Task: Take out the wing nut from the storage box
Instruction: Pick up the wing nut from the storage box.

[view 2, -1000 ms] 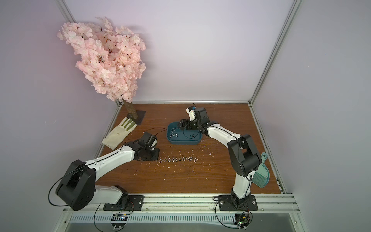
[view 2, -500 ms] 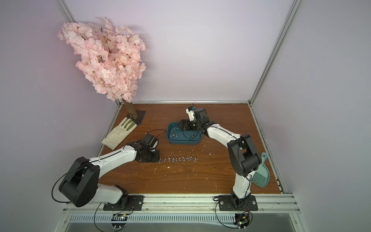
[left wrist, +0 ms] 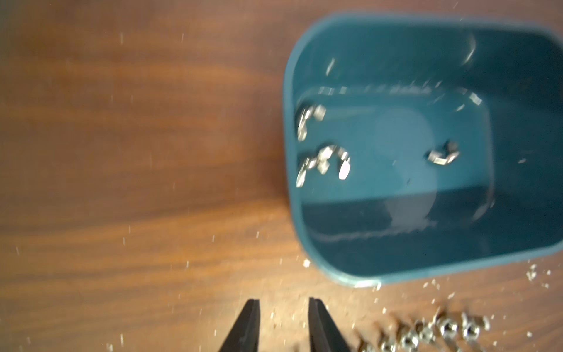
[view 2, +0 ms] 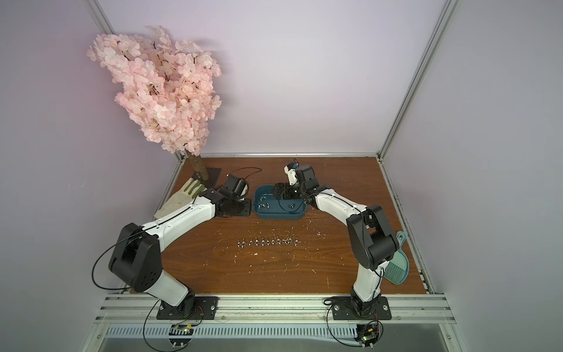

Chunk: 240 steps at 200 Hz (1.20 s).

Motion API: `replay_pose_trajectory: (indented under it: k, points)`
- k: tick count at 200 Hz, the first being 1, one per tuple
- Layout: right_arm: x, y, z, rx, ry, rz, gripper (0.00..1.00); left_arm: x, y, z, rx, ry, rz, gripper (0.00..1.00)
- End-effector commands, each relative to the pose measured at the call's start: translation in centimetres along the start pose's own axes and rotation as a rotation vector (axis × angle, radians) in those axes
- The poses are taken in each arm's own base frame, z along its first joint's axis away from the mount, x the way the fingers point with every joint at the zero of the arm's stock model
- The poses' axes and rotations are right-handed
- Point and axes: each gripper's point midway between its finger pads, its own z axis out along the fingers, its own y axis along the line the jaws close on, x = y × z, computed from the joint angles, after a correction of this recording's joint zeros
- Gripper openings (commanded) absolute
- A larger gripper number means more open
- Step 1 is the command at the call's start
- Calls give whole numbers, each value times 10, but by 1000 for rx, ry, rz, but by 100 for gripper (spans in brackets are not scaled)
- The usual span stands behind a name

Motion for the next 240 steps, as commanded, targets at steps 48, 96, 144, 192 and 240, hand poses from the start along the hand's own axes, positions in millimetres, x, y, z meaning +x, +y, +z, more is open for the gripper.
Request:
replay_pose_trajectory:
  k: [48,96,144,192,240]
  points:
    - [-29,-18,-55,80,-151,-1,99,-55,-16,37,-30,-25,119,27]
    - [-28,-32,-68,116,-190,25,99,-76,-23,59,-59,-40,205,26]
    - [-31,-37,-72,127,-203,35,99,-77,-16,80,-116,-24,299,25]
    - [-29,-38,-67,118,-192,45,99,-72,-19,97,-119,5,341,24]
    - [-28,-41,-65,122,-184,47,99,-65,-15,112,-136,34,361,24]
